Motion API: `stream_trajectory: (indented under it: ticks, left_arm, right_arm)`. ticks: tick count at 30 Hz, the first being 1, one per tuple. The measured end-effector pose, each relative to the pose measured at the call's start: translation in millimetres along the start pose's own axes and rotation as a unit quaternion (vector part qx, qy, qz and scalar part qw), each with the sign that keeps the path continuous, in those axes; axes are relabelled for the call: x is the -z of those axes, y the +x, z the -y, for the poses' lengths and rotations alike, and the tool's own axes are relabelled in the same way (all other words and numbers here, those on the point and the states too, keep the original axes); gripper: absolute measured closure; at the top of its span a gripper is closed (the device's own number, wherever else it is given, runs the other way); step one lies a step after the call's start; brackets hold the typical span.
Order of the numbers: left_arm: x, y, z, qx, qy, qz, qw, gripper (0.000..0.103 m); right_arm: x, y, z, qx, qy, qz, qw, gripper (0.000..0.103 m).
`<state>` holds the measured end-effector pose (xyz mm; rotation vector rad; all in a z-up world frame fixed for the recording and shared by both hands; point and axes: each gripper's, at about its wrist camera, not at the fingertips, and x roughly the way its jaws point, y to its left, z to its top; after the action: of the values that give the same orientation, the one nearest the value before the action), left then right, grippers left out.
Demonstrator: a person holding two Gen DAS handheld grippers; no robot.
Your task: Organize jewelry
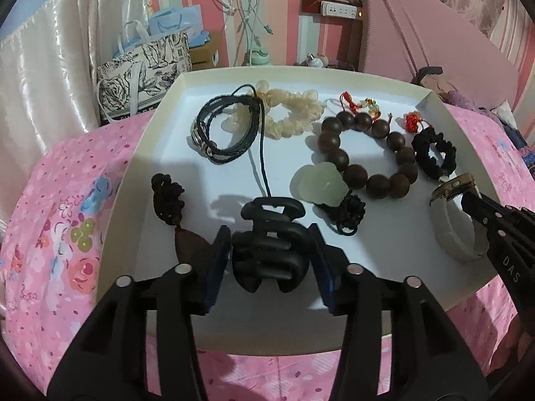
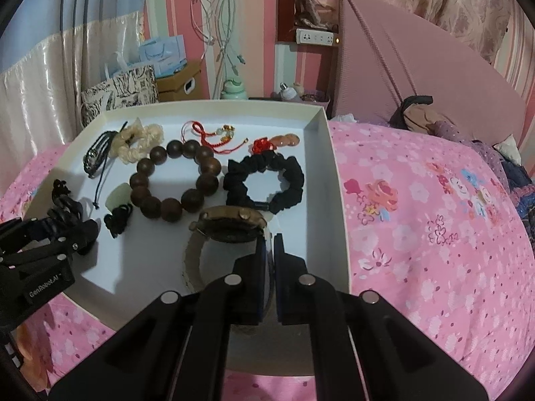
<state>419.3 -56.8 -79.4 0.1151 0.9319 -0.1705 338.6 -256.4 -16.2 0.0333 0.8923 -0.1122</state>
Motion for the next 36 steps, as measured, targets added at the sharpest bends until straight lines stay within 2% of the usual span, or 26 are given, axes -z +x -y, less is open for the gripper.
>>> stream_trajectory:
  ticks: [1, 13, 15, 16, 17, 21, 23, 27, 30, 32, 36]
  left_arm:
    - [0, 0, 1, -0.002, 0.002, 0.001, 1.0000, 0.053]
    - [2, 0, 4, -0.007, 0.002, -0.001, 1.0000, 0.052]
    - [1, 0, 6, -0.006, 0.003, -0.002, 1.0000, 0.049]
    - [1, 0, 6, -0.007, 0.003, -0.001, 1.0000, 0.049]
    - [0, -1, 7, -0.008, 0.004, 0.000, 1.0000, 0.049]
    - [-1, -14, 12, 0.001, 0.010, 0.013, 0.9999, 0.039]
    - [-2, -21, 13, 0.005, 0.013, 0.018, 0.9997, 0.035]
    - [-6, -38, 12, 0.002, 0.016, 0.041, 0.9990, 0.018]
    - [-10, -50, 5, -0.004, 0.008, 0.056, 0.9984, 0.009]
    - [-11, -57, 1, -0.008, -0.003, 0.058, 0.9983, 0.008]
    - [-6, -81, 2, -0.019, -0.004, 0.068, 0.9975, 0.003]
  right_arm:
    - [0, 1, -1, 0.001, -0.003, -0.003, 1.000, 0.096]
    - [4, 4, -8, 0.024, -0.024, -0.016, 0.999, 0.095]
    - [3, 1, -9, 0.026, -0.029, -0.018, 0.999, 0.076]
    - [3, -2, -9, 0.027, -0.030, -0.015, 0.999, 0.057]
    - [2, -4, -10, 0.027, -0.032, -0.012, 0.999, 0.051]
    - [-2, -15, -10, 0.027, -0.048, -0.014, 0.998, 0.047]
    - [-5, -21, -6, 0.019, -0.046, -0.014, 0.999, 0.041]
    - [-12, -37, 5, 0.013, -0.032, 0.004, 0.999, 0.027]
    - [-16, -53, 11, 0.017, -0.027, 0.018, 0.999, 0.019]
    - [-18, -60, 15, 0.022, -0.024, 0.024, 0.999, 0.012]
    - [-15, -78, 20, 0.025, -0.018, 0.033, 0.999, 0.011]
